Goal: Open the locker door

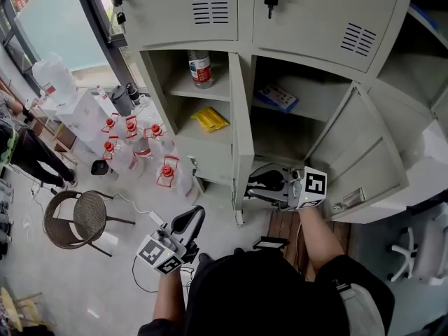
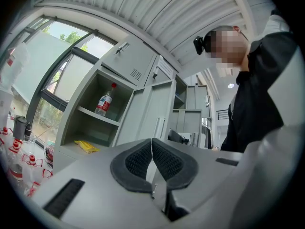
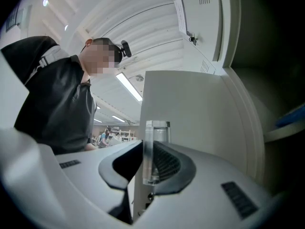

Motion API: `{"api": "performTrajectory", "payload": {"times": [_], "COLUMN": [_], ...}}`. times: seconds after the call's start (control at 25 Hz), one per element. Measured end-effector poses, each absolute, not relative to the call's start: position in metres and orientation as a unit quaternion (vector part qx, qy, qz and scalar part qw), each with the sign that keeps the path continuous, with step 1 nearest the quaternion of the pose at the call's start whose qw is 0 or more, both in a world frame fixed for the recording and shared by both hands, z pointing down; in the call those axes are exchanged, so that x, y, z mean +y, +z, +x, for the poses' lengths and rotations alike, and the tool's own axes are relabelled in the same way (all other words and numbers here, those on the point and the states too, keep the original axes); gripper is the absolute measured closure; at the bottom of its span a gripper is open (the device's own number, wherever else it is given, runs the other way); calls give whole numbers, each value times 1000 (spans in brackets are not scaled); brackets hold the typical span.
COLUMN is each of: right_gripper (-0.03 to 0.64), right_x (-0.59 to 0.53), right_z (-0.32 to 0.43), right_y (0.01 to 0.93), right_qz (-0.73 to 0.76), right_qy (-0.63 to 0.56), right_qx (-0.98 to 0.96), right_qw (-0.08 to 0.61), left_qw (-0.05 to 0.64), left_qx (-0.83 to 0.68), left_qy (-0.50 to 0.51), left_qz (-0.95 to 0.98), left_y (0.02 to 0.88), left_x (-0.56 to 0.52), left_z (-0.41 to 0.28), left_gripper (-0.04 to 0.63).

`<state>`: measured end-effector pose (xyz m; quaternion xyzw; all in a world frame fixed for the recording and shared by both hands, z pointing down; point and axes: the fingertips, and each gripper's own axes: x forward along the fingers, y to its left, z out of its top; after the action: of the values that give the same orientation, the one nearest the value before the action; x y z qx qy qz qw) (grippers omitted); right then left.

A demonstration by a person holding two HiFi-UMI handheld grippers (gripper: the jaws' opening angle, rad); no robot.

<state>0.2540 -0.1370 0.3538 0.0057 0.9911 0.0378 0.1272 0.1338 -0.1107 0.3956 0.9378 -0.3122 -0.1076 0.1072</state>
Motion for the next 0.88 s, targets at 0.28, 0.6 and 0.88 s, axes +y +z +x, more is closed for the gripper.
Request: {"api": "performTrajectory", "payload": {"times": [0.28,0.6,0.88], "right_gripper": [541,545,552], "right_x": [-138,-128,-100], "right_z": [256,250,232], "right_y": [342,341,342], "right_qz": [-85,-218,-284], "right_qy": [62,68,57], "right_qx": [987,969,953], "right_qw": [123,96,86], "left_qw": [105,110,122], "left_qx": [-286,-228,-172], "left_qy": [-114,-115,-114], "left_qz": [945,961,971], "left_y": [390,380,383], "left_x": [-115,-120,-117], "left_z": [121,102,81], "left_gripper": [577,577,577]}}
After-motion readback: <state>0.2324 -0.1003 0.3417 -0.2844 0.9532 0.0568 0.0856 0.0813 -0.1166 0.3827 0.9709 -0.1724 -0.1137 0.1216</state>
